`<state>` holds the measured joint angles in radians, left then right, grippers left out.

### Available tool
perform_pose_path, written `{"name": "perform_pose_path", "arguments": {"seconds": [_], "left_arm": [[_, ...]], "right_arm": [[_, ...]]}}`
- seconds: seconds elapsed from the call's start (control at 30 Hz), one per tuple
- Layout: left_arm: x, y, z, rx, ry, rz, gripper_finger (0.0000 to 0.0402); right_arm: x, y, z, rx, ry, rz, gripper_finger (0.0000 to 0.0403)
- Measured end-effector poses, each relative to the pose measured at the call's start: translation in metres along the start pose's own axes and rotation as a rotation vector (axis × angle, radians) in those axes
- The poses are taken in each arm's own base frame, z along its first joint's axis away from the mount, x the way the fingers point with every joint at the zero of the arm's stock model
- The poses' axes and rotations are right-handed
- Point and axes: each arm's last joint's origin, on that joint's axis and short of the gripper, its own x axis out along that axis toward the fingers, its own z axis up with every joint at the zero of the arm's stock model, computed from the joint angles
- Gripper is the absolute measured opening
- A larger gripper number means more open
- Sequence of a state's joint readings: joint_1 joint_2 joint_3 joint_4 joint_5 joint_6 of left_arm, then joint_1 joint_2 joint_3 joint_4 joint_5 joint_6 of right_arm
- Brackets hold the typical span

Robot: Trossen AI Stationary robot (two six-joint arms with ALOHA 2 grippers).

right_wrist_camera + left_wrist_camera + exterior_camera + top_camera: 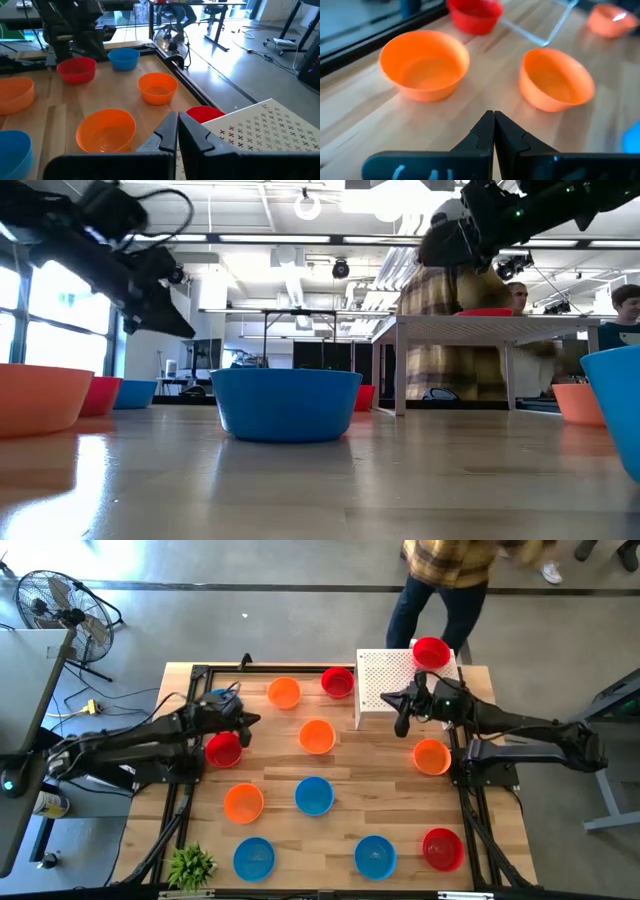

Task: Pick & Place Mini bowls
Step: Put the orange bowl on the shelf

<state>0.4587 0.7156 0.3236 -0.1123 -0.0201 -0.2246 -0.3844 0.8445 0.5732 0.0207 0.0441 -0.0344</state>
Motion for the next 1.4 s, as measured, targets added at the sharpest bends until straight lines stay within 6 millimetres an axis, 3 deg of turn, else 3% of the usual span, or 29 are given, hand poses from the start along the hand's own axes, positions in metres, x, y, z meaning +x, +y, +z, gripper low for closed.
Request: {"name": "perform_pose_path", "arguments": {"seconds": [0.17,0.3,0.53,0.67,0.77,1.0,1.3,1.4], "left_arm": [[0.025,-0.005,0.027,-0.041,0.078,0.05,0.0001],[0.047,0.006,0.055,-0.106,0.173,0.151,0.0015],[0.081,0.058,0.095,-0.184,0.302,0.214,0.0105],[0.097,0.092,0.096,-0.255,0.392,0.266,0.0147],[0.112,0.11,0.09,-0.305,0.442,0.249,0.0155],[0.131,0.12,0.073,-0.336,0.513,0.166,0.0132],[0.131,0.118,0.073,-0.248,0.527,0.153,0.0013],[0.131,0.118,0.072,-0.232,0.534,0.153,0.0011]], "right_arm": [[0.0,0.006,0.001,-0.041,-0.005,0.014,0.0006],[0.0,0.007,0.001,-0.044,-0.006,0.022,0.0007],[0.0,0.007,0.001,-0.048,-0.005,0.022,0.0011],[0.0,0.007,0.001,-0.048,-0.005,0.022,0.0011],[0.0,0.007,0.0,-0.055,-0.004,0.023,0.0012],[0.0,0.007,0.0,-0.063,-0.004,0.023,0.0012],[0.0,0.007,0.0,-0.063,-0.004,0.023,0.0012],[0.0,0.007,0.0,-0.063,-0.004,0.023,0.0012]]}}
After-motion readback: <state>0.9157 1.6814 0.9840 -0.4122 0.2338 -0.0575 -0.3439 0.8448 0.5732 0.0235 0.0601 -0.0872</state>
